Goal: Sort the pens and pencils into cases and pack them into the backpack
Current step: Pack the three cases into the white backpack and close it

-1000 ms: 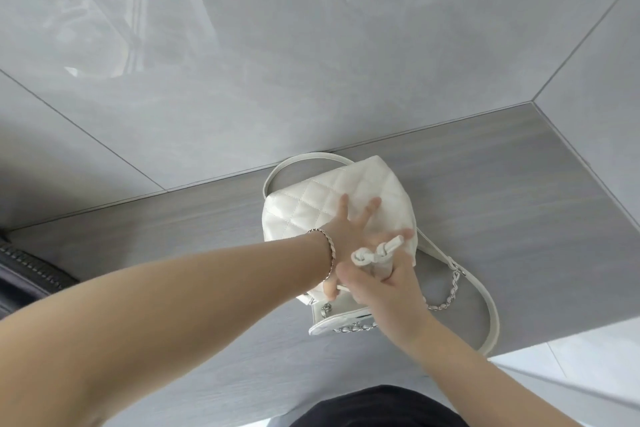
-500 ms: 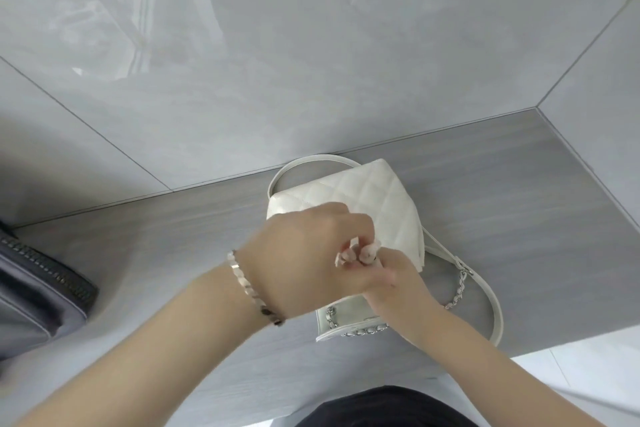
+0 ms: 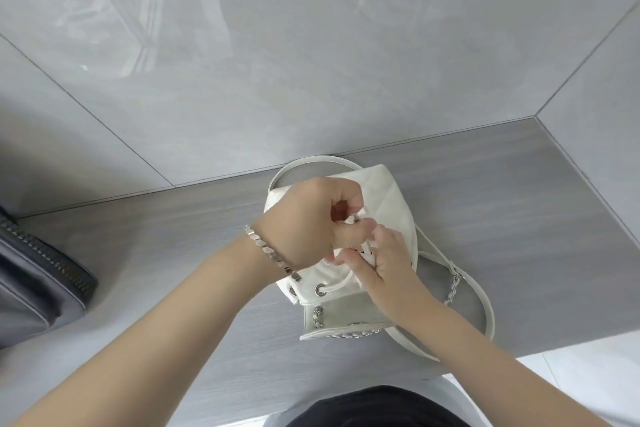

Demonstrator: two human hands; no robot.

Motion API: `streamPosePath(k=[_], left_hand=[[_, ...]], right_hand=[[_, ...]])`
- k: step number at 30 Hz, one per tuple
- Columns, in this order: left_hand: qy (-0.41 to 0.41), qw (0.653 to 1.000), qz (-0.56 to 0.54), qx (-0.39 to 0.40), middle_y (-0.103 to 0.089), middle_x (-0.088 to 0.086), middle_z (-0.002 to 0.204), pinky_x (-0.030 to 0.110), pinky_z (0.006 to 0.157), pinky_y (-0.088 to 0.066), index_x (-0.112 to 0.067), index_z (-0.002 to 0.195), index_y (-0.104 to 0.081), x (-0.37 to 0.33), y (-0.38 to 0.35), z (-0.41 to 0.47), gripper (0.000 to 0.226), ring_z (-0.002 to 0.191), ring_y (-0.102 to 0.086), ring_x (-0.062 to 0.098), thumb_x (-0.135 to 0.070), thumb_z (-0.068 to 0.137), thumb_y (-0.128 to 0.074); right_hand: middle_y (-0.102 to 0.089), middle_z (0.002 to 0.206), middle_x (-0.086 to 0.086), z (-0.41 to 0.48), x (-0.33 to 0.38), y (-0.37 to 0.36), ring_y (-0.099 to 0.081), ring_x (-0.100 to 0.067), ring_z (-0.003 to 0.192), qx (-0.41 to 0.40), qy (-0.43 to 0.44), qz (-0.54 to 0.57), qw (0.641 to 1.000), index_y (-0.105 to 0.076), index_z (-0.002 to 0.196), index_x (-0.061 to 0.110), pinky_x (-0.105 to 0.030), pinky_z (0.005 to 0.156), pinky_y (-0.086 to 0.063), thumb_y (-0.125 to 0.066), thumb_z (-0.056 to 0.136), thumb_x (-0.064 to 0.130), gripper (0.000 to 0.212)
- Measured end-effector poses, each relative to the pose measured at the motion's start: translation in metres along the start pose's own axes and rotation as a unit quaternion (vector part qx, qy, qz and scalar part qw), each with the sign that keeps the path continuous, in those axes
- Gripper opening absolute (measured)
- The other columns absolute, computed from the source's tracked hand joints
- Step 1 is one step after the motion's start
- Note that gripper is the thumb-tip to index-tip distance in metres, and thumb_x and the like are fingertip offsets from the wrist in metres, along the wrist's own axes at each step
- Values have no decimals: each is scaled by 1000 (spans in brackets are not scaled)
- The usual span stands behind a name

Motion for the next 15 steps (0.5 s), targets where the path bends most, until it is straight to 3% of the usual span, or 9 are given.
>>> streamPosePath(k=[2, 4, 6, 8, 12, 13, 15], left_hand=[[8, 1000, 1, -13, -43, -5, 51, 10, 35, -36, -18, 56, -43, 1, 3, 2, 33, 31, -44, 3, -13, 79, -67], [0, 1000, 4, -12, -42, -6, 50, 13, 37, -38, -19, 55, -45, 0, 5, 5, 33, 34, -41, 5, -14, 77, -69], [-8, 1000, 1, 15, -41, -9, 43, 14, 37, -38, -20, 54, -45, -2, 2, 5, 34, 34, -38, 5, -13, 76, -70], [-9, 999, -14, 35, -42, -10, 39, 10, 35, -35, -20, 53, -45, -2, -4, 5, 36, 30, -39, 3, -11, 77, -70], [-1, 998, -20, 57, -47, -6, 48, 4, 35, -31, -18, 54, -49, -1, -21, 7, 32, 30, -41, -2, -9, 78, -67], [2, 998, -14, 60, -47, -7, 49, 3, 35, -30, -18, 55, -51, 1, -25, 7, 29, 32, -42, -3, -10, 77, -67], [1, 998, 7, 61, -46, -10, 47, 2, 38, -30, -20, 54, -51, 4, -34, 8, 29, 37, -44, -3, -12, 75, -69]], right_hand=[[-43, 107, 13, -5, 9, 11, -35, -1, 106, -12, 1, -17, 1000, -52, 78, 48, -12, 88, -27, -45, 73, 64, 18], [-48, 94, 12, -6, 27, 27, -44, 5, 83, -29, 30, 14, 999, -56, 80, 46, -6, 72, -33, -60, 74, 51, 9], [-53, 80, 8, -5, 36, 33, -46, 1, 62, -4, 60, 28, 998, -68, 75, 19, -5, 60, -34, -71, 78, 28, 10], [-56, 73, 4, -4, 32, 28, -48, 1, 58, 30, 42, 5, 999, -70, 77, 5, -6, 58, -34, -70, 80, 20, 15], [-62, 74, -2, -6, 0, 6, -54, -7, 65, 82, -39, -20, 996, -70, 81, 1, -15, 63, -39, -71, 79, 24, 23], [-65, 73, 0, -6, -8, 3, -56, -10, 65, 80, -58, -9, 995, -69, 77, 2, -21, 65, -42, -71, 78, 24, 21], [-62, 55, 17, -7, -16, 2, -53, -3, 55, 65, -80, 16, 995, -61, 61, 18, -16, 55, -38, -72, 77, 16, 20]])
Point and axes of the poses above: each hand's wrist, its own z-axis towards the middle knuckle, its own y-axis out of the back of the hand, x = y × z, the point moved 8 cm from there along z, towards the middle knuckle
